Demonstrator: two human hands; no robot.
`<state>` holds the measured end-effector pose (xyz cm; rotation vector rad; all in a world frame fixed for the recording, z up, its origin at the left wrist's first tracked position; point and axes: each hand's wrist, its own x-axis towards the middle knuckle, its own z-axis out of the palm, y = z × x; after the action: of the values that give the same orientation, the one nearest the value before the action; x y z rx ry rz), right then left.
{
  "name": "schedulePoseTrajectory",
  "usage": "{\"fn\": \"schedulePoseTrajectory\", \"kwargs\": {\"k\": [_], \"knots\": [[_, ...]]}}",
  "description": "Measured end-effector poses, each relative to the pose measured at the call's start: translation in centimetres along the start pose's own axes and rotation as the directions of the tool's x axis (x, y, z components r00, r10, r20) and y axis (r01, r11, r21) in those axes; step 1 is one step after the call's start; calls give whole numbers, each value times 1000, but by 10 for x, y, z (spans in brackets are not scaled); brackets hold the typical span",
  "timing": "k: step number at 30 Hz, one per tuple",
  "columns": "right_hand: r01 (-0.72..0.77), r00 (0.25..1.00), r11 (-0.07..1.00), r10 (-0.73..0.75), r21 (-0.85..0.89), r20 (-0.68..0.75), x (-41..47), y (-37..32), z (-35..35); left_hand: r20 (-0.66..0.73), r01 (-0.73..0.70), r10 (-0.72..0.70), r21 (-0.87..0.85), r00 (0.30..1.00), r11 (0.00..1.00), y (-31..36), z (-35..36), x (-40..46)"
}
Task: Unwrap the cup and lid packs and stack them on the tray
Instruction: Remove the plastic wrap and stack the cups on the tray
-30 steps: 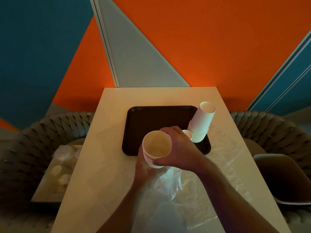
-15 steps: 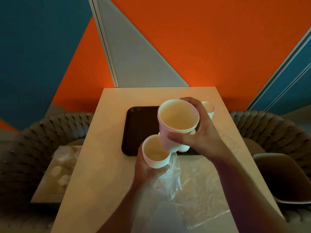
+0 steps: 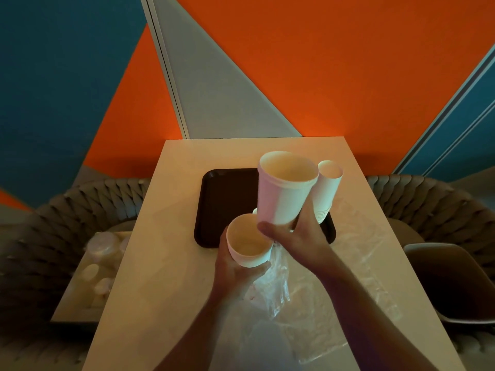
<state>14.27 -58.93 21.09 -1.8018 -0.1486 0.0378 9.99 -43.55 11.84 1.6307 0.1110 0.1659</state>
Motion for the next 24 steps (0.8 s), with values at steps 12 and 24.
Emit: {"fn": "schedulePoseTrajectory", "kwargs": {"k": [12,24], "knots": [[-1,915,975,-89,-223,-393,7,-24,-69,5,-40,40,49,999,998,-2,0,1],[-61,763,886,-255,-459,-594,31,-29,-93,-1,-63,64,95,998,993,-4,0,2]]}}
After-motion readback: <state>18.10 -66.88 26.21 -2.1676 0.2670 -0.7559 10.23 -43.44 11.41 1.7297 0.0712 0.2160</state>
